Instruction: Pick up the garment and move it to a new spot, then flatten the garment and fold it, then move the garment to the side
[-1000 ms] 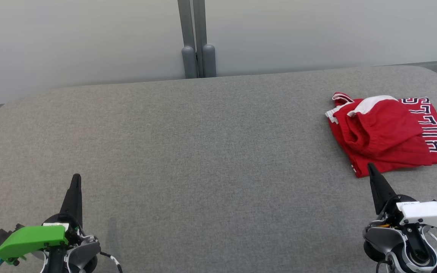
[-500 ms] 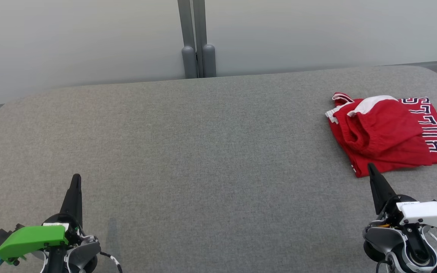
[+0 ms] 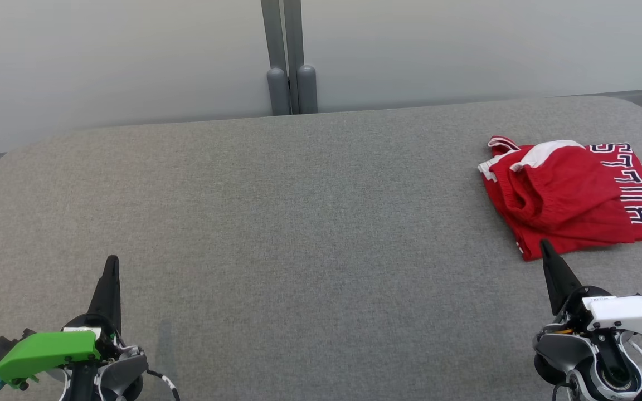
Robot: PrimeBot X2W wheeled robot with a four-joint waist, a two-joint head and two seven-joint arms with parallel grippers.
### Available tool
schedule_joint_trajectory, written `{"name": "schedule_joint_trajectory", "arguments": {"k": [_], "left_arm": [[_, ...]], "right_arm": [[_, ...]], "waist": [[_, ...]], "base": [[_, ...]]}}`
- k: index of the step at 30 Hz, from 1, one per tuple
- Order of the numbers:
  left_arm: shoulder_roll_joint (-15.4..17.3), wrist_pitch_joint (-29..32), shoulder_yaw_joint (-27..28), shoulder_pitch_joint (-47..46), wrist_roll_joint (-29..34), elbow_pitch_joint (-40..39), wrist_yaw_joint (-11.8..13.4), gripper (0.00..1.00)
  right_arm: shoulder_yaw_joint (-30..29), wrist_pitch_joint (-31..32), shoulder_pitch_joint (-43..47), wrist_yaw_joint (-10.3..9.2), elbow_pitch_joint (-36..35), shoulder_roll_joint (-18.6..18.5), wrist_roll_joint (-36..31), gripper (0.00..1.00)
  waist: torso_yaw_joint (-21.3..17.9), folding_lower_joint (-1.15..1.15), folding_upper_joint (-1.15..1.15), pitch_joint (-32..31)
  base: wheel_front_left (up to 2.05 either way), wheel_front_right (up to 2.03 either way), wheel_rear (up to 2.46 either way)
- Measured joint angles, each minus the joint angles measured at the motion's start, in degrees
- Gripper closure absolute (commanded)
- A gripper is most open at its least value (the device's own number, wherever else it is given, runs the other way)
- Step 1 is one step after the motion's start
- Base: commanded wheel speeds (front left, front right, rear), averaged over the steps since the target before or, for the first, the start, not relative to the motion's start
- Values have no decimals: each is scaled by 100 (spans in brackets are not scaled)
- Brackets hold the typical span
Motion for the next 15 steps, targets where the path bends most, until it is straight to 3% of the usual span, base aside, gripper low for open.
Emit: {"name": "schedule_joint_trajectory", "arguments": {"k": [15], "left_arm": [[0, 0, 0, 0, 0, 0, 0, 100]], "right_arm": [[0, 0, 0, 0, 0, 1, 0, 100]], "waist": [[0, 0, 0, 0]], "base": [[0, 0, 0]]}}
